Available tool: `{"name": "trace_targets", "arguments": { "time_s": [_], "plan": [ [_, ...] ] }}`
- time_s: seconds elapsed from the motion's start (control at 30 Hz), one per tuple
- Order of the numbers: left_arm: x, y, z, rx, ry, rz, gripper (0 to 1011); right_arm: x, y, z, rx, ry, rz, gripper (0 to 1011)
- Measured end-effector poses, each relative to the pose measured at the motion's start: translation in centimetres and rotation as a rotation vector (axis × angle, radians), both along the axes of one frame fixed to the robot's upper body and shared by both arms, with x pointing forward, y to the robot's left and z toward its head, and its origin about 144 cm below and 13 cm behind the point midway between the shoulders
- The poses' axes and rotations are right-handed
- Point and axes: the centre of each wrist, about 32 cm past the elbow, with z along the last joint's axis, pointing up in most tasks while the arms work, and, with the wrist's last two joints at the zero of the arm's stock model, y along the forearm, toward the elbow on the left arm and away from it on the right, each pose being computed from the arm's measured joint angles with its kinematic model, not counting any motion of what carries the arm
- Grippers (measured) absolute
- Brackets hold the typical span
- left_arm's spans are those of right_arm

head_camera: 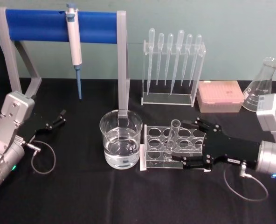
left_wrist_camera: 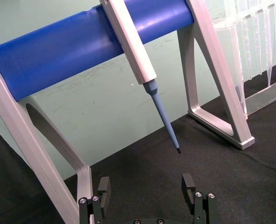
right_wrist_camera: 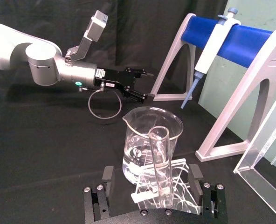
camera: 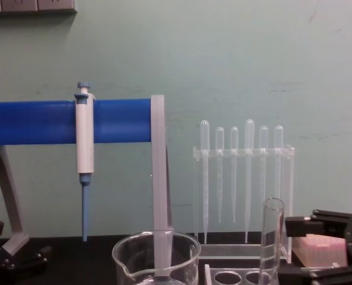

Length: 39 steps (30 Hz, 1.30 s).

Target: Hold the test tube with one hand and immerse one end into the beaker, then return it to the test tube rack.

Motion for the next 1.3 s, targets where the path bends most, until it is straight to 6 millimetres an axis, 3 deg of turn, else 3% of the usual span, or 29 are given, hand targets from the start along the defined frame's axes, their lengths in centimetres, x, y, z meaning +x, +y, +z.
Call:
{"name": "trace_targets", "arguments": {
  "time_s": [0.47, 0.73, 0.97, 1.3],
  "plan": [
    [0.0, 0.0, 0.0, 0.000, 0.000, 0.000, 1000, 2.0, 1.7, -0.4, 0.017, 0.003, 0.007, 1003],
    [0.0, 0.0, 0.0, 0.000, 0.000, 0.000, 1000, 2.0, 1.6, -0.3, 0.015, 0.001, 0.007, 995],
    [0.0, 0.0, 0.0, 0.000, 0.000, 0.000, 1000, 1.9, 1.6, -0.3, 0.015, 0.002, 0.008, 860],
    [0.0, 0.0, 0.0, 0.000, 0.000, 0.000, 1000, 1.9, 1.5, -0.3, 0.014, 0.002, 0.008, 562]
  ]
}}
